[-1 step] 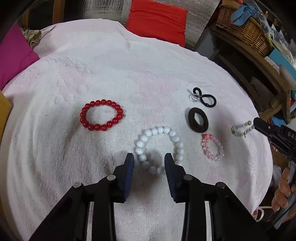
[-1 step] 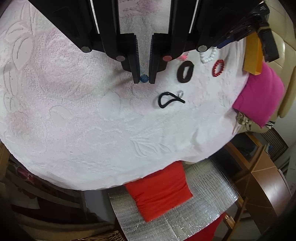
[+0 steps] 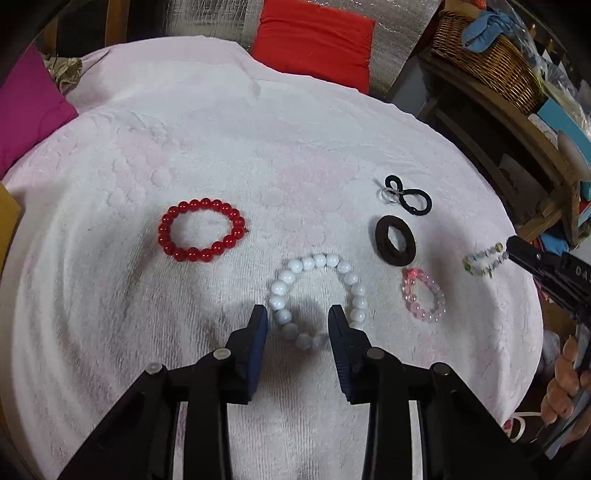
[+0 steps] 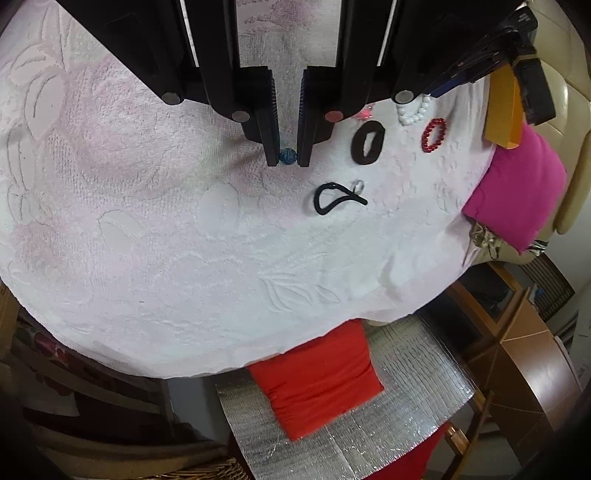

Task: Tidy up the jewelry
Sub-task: 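Grasp the white bead bracelet with the left tool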

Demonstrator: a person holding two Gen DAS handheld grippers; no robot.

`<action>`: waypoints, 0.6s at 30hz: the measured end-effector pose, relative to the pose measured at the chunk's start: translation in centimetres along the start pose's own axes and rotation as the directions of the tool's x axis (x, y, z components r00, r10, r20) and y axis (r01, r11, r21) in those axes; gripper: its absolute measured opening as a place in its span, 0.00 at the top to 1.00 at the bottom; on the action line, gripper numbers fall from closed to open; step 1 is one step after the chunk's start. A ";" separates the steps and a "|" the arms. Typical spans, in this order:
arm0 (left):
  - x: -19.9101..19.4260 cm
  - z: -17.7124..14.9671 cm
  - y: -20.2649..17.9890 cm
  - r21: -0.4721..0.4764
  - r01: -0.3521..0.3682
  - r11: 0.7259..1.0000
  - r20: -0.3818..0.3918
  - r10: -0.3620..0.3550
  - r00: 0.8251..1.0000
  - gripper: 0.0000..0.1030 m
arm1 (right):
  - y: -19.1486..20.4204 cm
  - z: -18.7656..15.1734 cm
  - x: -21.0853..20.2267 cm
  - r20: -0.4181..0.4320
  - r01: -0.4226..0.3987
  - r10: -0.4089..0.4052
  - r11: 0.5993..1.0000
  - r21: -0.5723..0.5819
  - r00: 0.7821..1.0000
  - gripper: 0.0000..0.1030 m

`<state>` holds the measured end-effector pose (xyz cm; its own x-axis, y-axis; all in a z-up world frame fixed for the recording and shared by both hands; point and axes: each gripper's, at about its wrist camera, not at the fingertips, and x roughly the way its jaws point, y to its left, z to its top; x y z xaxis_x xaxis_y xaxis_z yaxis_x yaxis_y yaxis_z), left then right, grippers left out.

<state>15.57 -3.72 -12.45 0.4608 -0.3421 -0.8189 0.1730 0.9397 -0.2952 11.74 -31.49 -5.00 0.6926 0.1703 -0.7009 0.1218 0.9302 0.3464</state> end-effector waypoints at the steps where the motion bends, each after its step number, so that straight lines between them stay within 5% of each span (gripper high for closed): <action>1: 0.2 0.1 0.0 -0.002 0.000 1.000 -0.006 0.000 1.000 0.66 | 0.1 0.0 -0.1 0.001 -0.004 0.004 1.000 -0.002 1.000 0.90; 4: 0.3 0.3 -0.1 0.014 -0.005 1.000 0.005 0.005 1.000 0.66 | 0.3 -0.1 0.1 -0.005 -0.007 0.007 1.000 -0.004 1.000 0.90; 6: 0.3 0.4 -0.4 0.029 -0.012 1.000 0.013 0.012 1.000 0.77 | 0.4 -0.1 0.2 -0.005 -0.008 0.008 1.000 -0.005 1.000 0.90; 7: 0.3 0.4 -0.5 0.037 -0.015 0.999 0.013 0.015 1.000 0.90 | 0.4 -0.1 0.2 -0.006 -0.013 0.013 1.000 -0.005 1.000 0.90; 18: -2.6 0.2 -1.6 0.113 0.008 0.994 0.109 -0.021 0.994 0.91 | -1.1 0.2 -0.8 -0.005 -0.133 0.134 0.987 0.085 0.991 0.90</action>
<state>14.29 -4.39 -9.75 0.5492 -0.3600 -0.7542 0.2738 0.9302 -0.2447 11.20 -32.74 -4.76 0.6988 0.2950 -0.6517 0.0888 0.8682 0.4882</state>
